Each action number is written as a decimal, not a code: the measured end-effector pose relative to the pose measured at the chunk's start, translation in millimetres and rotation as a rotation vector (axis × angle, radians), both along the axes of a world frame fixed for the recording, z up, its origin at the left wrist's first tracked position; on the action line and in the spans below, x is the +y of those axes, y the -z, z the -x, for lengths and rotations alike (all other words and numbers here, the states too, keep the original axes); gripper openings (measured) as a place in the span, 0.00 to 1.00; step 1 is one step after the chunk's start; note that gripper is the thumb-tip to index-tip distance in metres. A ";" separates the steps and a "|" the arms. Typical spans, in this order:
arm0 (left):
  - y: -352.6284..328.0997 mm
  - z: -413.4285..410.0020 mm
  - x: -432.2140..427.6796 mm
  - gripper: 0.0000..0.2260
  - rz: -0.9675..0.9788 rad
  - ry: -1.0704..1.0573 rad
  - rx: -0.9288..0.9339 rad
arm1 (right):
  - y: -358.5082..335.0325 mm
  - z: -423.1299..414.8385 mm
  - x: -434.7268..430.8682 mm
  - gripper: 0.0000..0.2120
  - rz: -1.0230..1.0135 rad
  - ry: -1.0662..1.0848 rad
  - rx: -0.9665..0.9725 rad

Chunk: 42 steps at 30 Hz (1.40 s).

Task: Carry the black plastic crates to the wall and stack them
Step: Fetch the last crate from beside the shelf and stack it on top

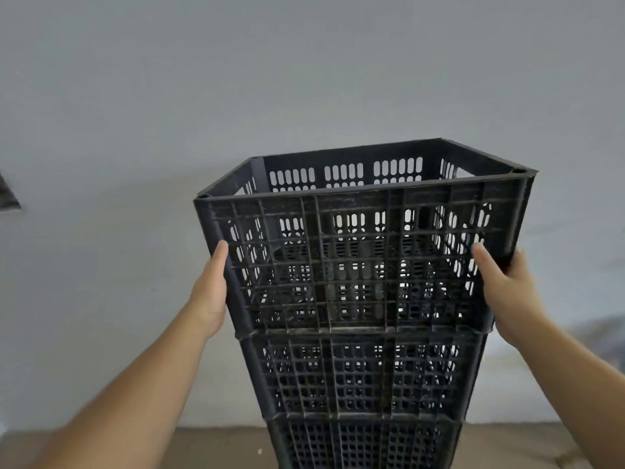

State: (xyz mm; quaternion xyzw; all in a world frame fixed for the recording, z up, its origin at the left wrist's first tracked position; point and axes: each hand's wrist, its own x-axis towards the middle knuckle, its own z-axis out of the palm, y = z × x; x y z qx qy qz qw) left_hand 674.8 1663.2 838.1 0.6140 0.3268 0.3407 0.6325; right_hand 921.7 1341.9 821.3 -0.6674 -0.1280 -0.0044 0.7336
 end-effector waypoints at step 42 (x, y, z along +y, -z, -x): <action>22.3 -16.0 -16.4 0.25 -0.151 -0.212 0.011 | 11.4 -30.8 -3.1 0.16 0.141 0.027 0.002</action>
